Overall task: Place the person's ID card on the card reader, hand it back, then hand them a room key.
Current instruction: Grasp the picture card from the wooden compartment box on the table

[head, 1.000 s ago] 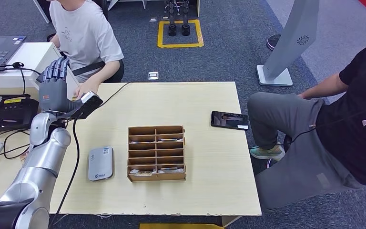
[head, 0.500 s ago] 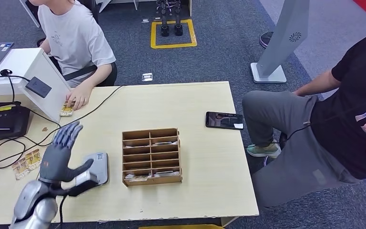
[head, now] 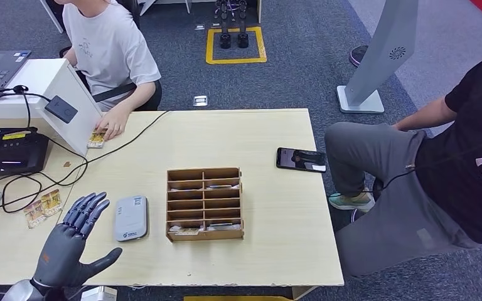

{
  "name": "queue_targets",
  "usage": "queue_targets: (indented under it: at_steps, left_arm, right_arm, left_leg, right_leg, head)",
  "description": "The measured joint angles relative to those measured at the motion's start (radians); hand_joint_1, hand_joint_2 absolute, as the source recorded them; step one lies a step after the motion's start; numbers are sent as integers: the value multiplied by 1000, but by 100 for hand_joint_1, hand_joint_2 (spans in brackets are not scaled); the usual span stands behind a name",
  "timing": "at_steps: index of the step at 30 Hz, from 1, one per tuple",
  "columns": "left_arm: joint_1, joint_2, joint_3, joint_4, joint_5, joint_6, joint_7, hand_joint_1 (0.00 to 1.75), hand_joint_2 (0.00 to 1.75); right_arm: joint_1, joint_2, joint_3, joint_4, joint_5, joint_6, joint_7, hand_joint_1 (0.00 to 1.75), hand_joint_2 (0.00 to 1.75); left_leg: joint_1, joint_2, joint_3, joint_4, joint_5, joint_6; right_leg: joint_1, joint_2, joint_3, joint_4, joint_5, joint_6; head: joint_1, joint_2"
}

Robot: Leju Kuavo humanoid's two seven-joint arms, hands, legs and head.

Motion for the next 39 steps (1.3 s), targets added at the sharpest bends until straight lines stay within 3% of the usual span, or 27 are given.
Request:
queue_targets:
  at_steps: [12, 22, 31, 39]
  left_arm:
    - [-8, -18, 0, -13, -20, -61, -15, 0, 175]
    - [-88, -138, -33, -5, -183, -114, 13, 0, 175]
    - [-112, -208, -168, 38, -594, 24, 200, 0, 175]
    - [-122, -224, -241, 77, -625, 46, 231, 0, 175]
  right_arm:
    - [0, 2, -6, -1, 10, 7, -24, 0, 0]
    - [-1, 5, -22, -1, 24, 14, -35, 0, 0]
    - [0, 10, -46, -2, 40, 16, -31, 0, 0]
    - [0, 14, -62, -5, 44, 16, -31, 0, 0]
  left_leg:
    - [0, 0, 0, 0, 0, 0]
    - [0, -1, 0, 2, 0, 0]
    - [0, -1, 0, 2, 0, 0]
    - [0, -1, 0, 2, 0, 0]
  right_leg:
    - [0, 0, 0, 0, 0, 0]
    - [0, -1, 0, 0, 1, 1]
    - [0, -1, 0, 0, 1, 1]
    - [0, -1, 0, 0, 1, 1]
  head:
    - [0, 0]
    - [0, 0]
    - [0, 0]
    - [0, 0]
